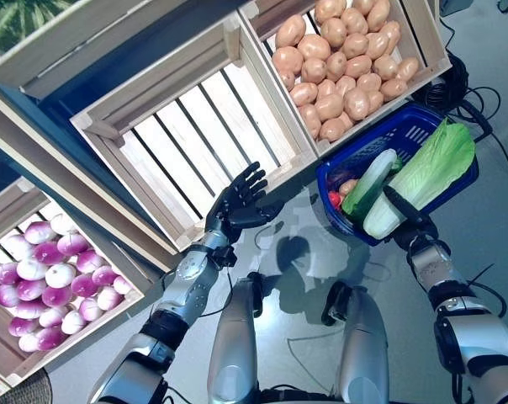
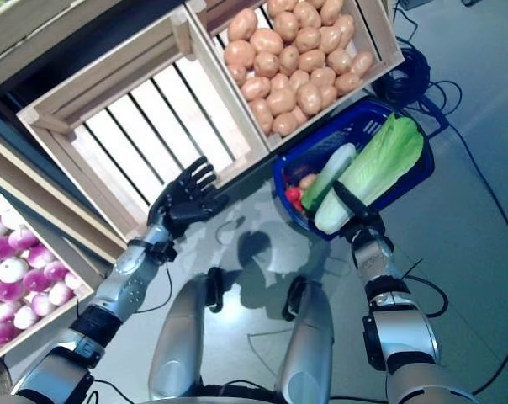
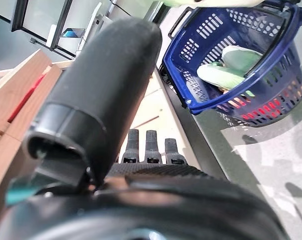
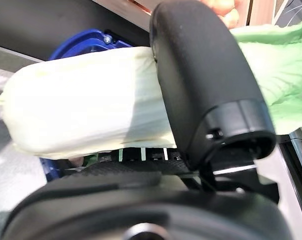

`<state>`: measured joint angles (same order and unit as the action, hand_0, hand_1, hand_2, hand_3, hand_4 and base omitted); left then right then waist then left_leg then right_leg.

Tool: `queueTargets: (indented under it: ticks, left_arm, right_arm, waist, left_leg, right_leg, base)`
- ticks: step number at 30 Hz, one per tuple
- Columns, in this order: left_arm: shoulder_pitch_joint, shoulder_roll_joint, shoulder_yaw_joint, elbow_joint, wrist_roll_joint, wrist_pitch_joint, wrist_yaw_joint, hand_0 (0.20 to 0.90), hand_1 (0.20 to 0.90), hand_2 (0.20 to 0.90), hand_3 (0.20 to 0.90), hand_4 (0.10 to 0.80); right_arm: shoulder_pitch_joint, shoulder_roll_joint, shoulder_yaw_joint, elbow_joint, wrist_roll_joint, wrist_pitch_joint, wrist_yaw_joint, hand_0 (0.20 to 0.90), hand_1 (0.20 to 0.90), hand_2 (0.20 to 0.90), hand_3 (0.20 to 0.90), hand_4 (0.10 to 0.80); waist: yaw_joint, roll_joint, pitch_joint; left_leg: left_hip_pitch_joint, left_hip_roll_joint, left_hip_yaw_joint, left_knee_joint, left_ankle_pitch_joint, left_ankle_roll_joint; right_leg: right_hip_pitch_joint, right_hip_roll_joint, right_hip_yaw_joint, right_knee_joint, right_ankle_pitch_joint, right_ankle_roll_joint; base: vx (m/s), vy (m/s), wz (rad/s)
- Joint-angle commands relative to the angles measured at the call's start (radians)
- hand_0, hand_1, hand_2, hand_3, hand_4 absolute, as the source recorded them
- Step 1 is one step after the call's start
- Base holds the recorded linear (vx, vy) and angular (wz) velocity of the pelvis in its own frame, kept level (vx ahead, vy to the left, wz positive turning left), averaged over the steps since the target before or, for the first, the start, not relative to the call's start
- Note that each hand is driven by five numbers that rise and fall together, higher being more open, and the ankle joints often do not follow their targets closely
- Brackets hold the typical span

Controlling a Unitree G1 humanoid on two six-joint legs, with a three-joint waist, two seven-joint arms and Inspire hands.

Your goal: Put vegetables into the basket

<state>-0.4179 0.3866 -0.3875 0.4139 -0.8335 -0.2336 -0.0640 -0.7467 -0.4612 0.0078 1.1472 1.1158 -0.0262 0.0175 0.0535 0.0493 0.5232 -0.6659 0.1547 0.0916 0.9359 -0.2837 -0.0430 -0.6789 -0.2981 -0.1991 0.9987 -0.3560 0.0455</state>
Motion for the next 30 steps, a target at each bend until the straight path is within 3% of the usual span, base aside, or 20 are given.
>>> queueTargets:
  ticks: [1,6,7,8,9,30]
  left_arm:
    - [-0.063,0.005,0.007,-0.105,-0.046,-0.138,-0.016,0.900,0.900,0.900,0.900,0.800]
    - [-0.067,0.031,0.004,-0.132,-0.071,-0.126,-0.012,0.900,0.900,0.900,0.900,0.800]
    - [-0.068,0.034,0.004,-0.136,-0.074,-0.124,-0.011,0.900,0.900,0.900,0.900,0.800]
    - [-0.068,0.038,0.004,-0.144,-0.079,-0.119,-0.012,0.900,0.900,0.900,0.900,0.800]
    - [-0.068,0.041,0.004,-0.150,-0.082,-0.115,-0.014,0.900,0.900,0.900,0.900,0.800]
    - [-0.100,0.071,-0.023,-0.159,-0.132,-0.095,-0.076,0.900,0.900,0.900,0.900,0.800]
  right_arm:
    - [-0.110,-0.107,0.001,-0.009,0.016,-0.102,-0.021,0.300,0.300,0.300,0.300,0.400]
    - [-0.179,-0.150,0.024,-0.031,0.009,-0.110,-0.066,0.300,0.300,0.300,0.300,0.400]
    - [-0.189,-0.153,0.028,-0.032,0.009,-0.111,-0.067,0.328,0.328,0.328,0.328,0.419]
    - [-0.201,-0.158,0.033,-0.034,-0.006,-0.101,-0.068,0.811,0.811,0.811,0.811,0.740]
    - [-0.211,-0.165,0.040,-0.036,-0.007,-0.093,-0.068,0.900,0.900,0.900,0.900,0.800]
    - [-0.225,-0.193,0.059,0.010,-0.021,-0.072,-0.053,0.900,0.900,0.900,0.900,0.800]
  waist:
    - [0.004,0.017,-0.004]
    - [0.008,0.028,-0.003]
    - [0.008,0.029,-0.003]
    - [0.009,0.031,-0.003]
    - [0.010,0.031,-0.003]
    - [0.019,0.001,-0.030]
  left_leg:
    - [0.002,-0.007,-0.034,0.079,-0.101,0.026]
    - [-0.075,-0.013,-0.049,0.119,-0.100,0.025]
    - [-0.083,-0.013,-0.050,0.121,-0.098,0.025]
    - [-0.094,-0.013,-0.051,0.124,-0.095,0.024]
    - [-0.099,-0.013,-0.051,0.122,-0.092,0.024]
    - [0.019,0.010,-0.049,0.040,-0.069,0.019]
  right_leg:
    - [0.023,-0.032,0.014,0.025,0.035,-0.031]
    - [-0.060,-0.030,0.022,0.072,0.027,-0.034]
    - [-0.069,-0.030,0.021,0.075,0.027,-0.035]
    - [-0.081,-0.028,0.020,0.080,0.028,-0.035]
    - [-0.086,-0.026,0.020,0.079,0.030,-0.035]
    - [0.026,-0.008,0.000,0.019,0.039,-0.032]
  base:
    - [-0.063,-0.037,0.08]
    - [-0.045,-0.058,0.08]
    - [-0.044,-0.049,0.04]
    - [-0.038,-0.044,0.04]
    - [-0.036,-0.054,0.02]
    - [0.002,-0.010,0.00]
